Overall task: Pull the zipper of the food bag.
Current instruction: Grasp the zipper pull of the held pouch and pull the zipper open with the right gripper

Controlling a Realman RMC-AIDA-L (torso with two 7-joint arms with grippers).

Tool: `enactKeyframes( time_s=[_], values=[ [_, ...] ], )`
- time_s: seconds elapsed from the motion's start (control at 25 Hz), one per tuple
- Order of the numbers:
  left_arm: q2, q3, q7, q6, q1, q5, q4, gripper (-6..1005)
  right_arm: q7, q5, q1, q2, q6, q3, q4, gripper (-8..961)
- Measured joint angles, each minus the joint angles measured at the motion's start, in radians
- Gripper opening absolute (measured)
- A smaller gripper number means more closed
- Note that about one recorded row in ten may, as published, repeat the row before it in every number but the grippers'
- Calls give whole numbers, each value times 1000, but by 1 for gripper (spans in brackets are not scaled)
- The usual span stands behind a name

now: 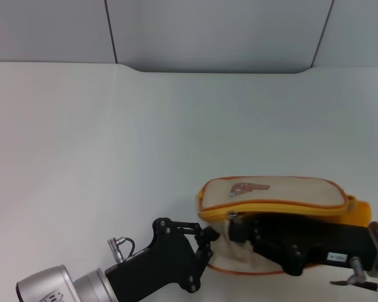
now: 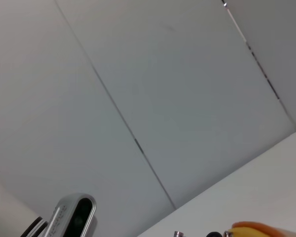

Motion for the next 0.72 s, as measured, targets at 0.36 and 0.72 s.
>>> enactKeyframes(
  time_s=[0.36,0.72],
  values=[
    [0,2,10,-7,3,-1,-10,4,10,0,46,0,29,-28,42,19],
    [-2,-21,10,-2,11,-2,-4,5,-8,3,4,-3,-28,-24,-6,110]
  ],
)
